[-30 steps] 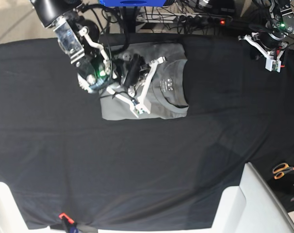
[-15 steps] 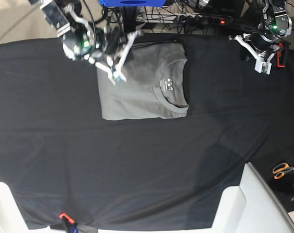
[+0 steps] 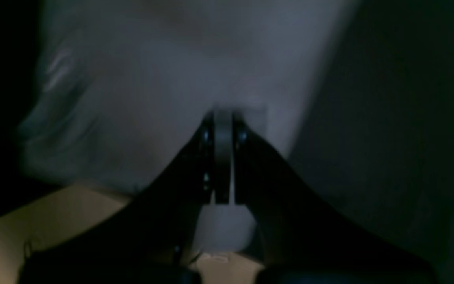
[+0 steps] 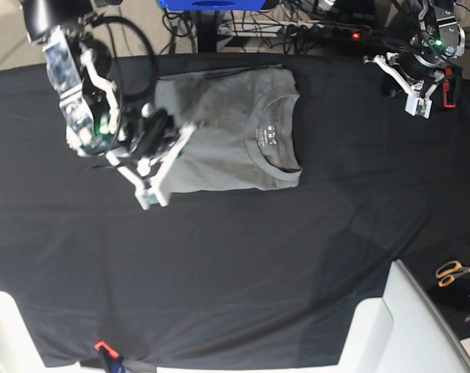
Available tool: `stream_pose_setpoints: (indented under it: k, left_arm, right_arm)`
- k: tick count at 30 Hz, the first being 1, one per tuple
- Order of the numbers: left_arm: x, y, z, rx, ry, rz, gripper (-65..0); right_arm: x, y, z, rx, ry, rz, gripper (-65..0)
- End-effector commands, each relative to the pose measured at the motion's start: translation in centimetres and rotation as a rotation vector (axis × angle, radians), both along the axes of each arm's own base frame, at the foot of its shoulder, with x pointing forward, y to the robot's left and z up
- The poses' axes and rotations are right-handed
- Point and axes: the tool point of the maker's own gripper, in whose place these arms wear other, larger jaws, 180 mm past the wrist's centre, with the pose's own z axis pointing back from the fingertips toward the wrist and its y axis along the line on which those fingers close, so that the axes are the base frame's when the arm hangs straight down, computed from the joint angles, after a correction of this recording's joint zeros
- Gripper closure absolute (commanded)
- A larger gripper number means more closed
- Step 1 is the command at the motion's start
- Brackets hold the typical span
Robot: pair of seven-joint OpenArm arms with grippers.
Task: Fold the T-shirt properly
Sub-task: 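Open the right gripper and withdraw it from the grey shirt, then move the left gripper onto the shirt's collar side and grasp it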
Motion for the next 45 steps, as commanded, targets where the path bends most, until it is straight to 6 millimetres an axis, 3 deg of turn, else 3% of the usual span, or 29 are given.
stream_pose_setpoints:
  k: [1,4,9,15,20,22,26,27,29,34,36,41,45]
  left_arm:
    - [0.5,0.6,0.8,0.01,-0.028,-0.004,0.0]
    - [0.5,0.6,0.8,0.01,-0.028,-0.004,0.0]
    - [0.6,0.6,0.8,0.01,-0.03,-0.004,0.0]
    - [0.8,0.5,0.9,0.011,-0.035,-0.008,0.0]
    - [1.4,-1.9,1.0,-0.014,-0.026,-0.073,0.0]
    - [2.0,-3.8,1.7,-0.04,-0.003,-0.143,0.0]
    - [3.7,-7.2,4.4,-0.165,-0.039,-0.261,0.0]
    - [4.4,-7.4,5.3,-0.187,-0.065,-0.274,-1.6]
    - [5.4,-7.8,6.5,-0.245,-0.11,-0.263,-12.0]
    - [7.1,-9.9,9.1,-0.446,-0.219,-0.226,-48.7]
    - [7.5,-11.1,8.5,-0.503,-0.209,-0.231,-65.0]
    - [7.7,-14.7,5.2,-0.599,-0.121,-0.247,-65.0]
    - [7.3,-16.7,3.2,-0.651,-0.062,-0.246,-65.0]
  right_arm:
    - [-0.2,-0.1,-0.5,0.003,0.017,-0.002,-0.2]
    - [-1.8,-0.9,-2.5,-0.014,0.065,-0.016,-0.2]
    - [-4.2,-0.8,-3.8,-0.003,0.08,-0.026,-0.2]
    - [-4.7,-2.2,-4.0,-0.034,0.08,-0.032,-0.2]
    - [-3.0,-1.8,-0.4,-0.005,-0.03,-0.035,0.0]
    - [-2.2,-3.0,0.6,-0.009,-0.056,-0.116,0.0]
    - [-2.0,-6.4,0.4,-0.038,-0.05,-0.25,0.0]
    - [-2.0,-7.3,0.3,-0.05,-0.048,-0.268,0.0]
    - [-2.5,-8.5,-0.1,-0.079,-0.037,-0.27,0.0]
    - [-3.4,-11.1,-1.8,-0.144,-0.028,-0.274,0.0]
    - [-4.1,-11.6,-2.8,-0.156,-0.013,-0.282,0.0]
    - [-5.4,-12.2,-4.8,-0.173,0.022,-0.269,0.0]
    - [-5.6,-11.9,-5.2,-0.16,0.02,-0.227,0.0]
